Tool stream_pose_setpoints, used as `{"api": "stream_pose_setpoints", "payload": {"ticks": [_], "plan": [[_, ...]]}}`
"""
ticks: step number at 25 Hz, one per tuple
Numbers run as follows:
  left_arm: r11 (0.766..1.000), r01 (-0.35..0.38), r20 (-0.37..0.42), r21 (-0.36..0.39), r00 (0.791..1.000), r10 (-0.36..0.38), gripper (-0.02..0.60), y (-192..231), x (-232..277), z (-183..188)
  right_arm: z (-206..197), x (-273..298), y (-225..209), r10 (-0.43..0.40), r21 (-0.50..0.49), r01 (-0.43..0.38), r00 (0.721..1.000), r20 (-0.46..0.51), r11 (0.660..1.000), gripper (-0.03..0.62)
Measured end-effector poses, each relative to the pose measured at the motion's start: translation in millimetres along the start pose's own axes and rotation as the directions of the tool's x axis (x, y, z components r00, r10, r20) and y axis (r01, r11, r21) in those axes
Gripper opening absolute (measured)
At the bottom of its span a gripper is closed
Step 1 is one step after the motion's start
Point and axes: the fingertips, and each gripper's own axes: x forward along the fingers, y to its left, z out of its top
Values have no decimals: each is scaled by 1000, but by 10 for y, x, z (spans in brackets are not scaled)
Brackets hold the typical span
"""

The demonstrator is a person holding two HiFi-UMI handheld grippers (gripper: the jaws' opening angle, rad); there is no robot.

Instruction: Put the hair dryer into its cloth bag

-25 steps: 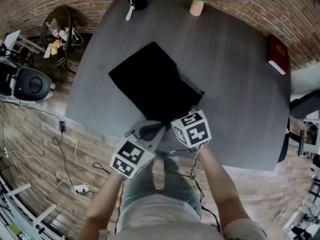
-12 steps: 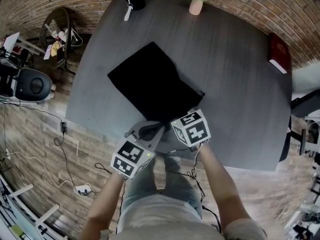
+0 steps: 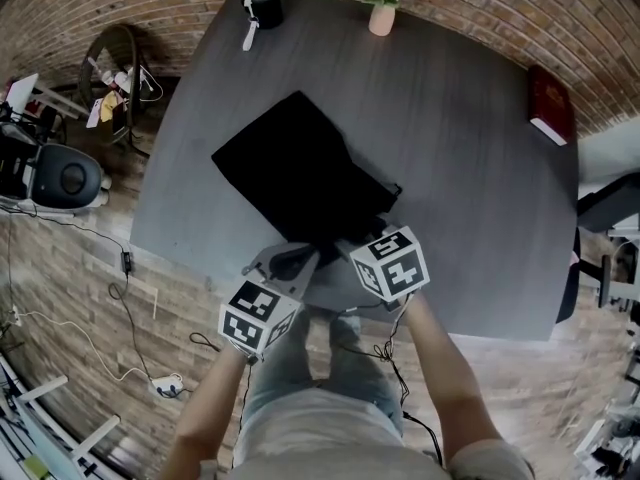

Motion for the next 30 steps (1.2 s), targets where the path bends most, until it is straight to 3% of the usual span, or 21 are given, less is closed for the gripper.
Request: {"api": "stream_pose_setpoints", "payload": {"ticks": [10,16,25,30], "plan": [[999,-15,-6,-39,1000,15,14,-29,12,-8,-184,-505,-47,-25,71,22,998,49,997,261],[999,-11,-21,-41,1000,10,14,-90,-29,-37,-253,-971,-194,-107,152,90,988,110,984,239],[1000,-22,-25,-17,999,22,14,-145,-79,-26,-332,-1530,-394,-237,261,182,951,197,948,206],[1000,-22,-28,-18,999,21,14,-150,-103,-32,-327,-1851,-561,-363,334,269,895,260,903,132]]}}
